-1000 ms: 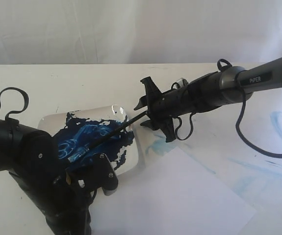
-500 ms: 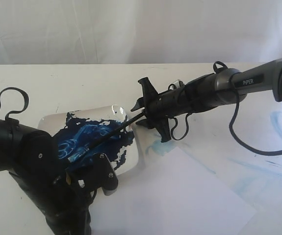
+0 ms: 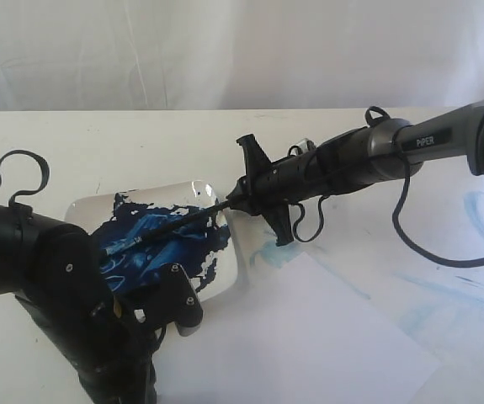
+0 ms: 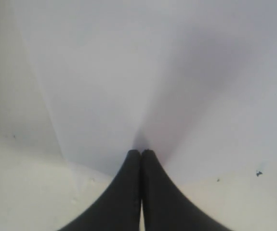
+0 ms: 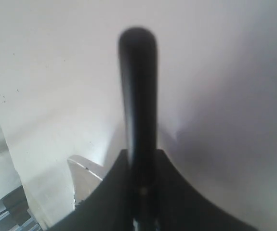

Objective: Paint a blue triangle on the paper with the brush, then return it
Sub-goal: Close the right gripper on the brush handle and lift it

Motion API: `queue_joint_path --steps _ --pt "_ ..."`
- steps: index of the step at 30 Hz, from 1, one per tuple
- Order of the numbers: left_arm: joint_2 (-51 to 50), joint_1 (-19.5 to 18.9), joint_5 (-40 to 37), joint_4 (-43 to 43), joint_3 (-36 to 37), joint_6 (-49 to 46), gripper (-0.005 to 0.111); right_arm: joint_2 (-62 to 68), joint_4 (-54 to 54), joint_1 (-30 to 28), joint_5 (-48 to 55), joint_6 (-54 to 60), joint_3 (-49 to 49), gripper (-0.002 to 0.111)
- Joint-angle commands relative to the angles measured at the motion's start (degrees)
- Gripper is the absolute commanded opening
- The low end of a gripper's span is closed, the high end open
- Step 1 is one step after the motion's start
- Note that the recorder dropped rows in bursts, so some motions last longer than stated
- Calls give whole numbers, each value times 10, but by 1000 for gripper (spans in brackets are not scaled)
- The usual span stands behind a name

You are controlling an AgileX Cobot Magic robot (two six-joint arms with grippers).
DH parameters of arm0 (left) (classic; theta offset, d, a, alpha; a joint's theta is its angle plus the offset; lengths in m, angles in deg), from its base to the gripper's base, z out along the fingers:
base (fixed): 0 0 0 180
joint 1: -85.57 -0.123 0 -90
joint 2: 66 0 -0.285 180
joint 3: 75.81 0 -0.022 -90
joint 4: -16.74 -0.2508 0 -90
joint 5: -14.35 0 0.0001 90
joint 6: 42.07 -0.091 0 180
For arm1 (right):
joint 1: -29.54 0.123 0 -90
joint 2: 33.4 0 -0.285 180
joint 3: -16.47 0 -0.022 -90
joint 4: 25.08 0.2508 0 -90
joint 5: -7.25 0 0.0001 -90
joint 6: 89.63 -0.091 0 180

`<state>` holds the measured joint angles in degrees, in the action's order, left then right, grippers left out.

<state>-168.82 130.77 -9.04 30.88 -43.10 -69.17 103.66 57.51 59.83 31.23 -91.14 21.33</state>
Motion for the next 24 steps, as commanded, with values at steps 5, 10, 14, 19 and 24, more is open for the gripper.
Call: queue_joint_path --steps 5,10,14,19,24 --pt "-3 1 -18 4 5 0 0 -12 2 0 -3 0 2 3" --pt "-3 1 -18 4 5 0 0 -31 -1 -7 2 24 2 3" --pt "-3 1 -18 4 5 0 0 -62 -1 -16 18 64 2 3" --pt "-3 1 -18 4 5 0 0 -104 0 -24 43 147 2 3" --pt "-3 1 -18 4 5 0 0 -122 2 -24 71 297 10 3"
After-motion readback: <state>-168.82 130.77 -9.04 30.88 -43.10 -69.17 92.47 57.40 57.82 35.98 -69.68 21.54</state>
